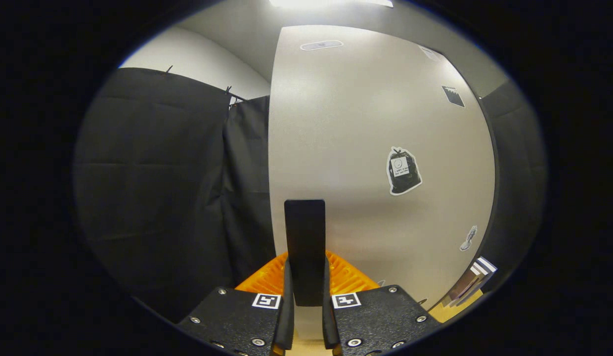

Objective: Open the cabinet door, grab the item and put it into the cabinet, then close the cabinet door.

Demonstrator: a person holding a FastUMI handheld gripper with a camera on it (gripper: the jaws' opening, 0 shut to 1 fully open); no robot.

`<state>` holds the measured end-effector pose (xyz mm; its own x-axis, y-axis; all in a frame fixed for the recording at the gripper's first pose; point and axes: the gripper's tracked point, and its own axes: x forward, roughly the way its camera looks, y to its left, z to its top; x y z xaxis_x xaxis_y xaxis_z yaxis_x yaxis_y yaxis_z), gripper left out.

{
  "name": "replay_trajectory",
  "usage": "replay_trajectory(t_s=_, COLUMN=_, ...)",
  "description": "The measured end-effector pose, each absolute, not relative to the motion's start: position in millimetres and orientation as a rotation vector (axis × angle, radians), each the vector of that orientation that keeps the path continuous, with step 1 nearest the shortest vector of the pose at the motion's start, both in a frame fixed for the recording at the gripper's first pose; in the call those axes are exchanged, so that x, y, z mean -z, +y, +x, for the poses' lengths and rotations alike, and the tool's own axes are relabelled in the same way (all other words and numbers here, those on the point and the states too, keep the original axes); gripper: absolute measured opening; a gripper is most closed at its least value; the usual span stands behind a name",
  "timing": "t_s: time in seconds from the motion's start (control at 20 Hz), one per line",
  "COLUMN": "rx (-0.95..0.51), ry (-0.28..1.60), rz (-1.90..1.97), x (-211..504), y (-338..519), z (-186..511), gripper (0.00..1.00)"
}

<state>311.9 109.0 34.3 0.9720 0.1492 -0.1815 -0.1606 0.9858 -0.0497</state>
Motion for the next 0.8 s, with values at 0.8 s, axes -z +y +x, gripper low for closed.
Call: replay_trajectory(t_s=0.8, rx=-0.197, ry=0.178, rz=-0.073, x=-37, y=92, z=288, gripper=0.24)
